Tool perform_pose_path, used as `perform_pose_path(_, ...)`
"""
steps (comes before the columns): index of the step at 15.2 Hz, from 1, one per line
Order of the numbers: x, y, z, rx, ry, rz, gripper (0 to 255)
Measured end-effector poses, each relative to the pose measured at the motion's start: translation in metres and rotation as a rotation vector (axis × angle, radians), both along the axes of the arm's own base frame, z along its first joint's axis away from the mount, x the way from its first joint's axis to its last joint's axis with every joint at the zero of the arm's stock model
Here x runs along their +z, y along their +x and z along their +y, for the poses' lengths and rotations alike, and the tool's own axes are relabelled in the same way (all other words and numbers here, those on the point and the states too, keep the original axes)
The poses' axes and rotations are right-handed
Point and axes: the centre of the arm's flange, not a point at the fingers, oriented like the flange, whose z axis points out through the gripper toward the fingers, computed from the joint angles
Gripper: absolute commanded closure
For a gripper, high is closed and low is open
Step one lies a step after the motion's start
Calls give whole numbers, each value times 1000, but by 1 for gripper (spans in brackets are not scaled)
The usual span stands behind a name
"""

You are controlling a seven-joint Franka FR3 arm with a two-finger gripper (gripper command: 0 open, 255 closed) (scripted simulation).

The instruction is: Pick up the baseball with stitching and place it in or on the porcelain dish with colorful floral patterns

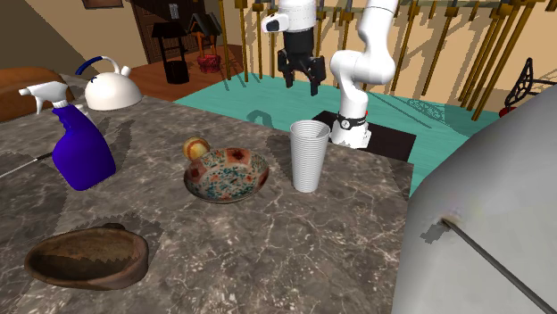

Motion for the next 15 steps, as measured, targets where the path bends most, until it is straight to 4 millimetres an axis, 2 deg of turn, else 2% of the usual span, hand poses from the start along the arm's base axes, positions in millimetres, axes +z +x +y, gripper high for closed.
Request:
perform_pose_path(4, -12, 49, -21, -37, -17, -15, 0)
perform_pose_path(15, -49, 164, -84, -139, -62, -55, 0)
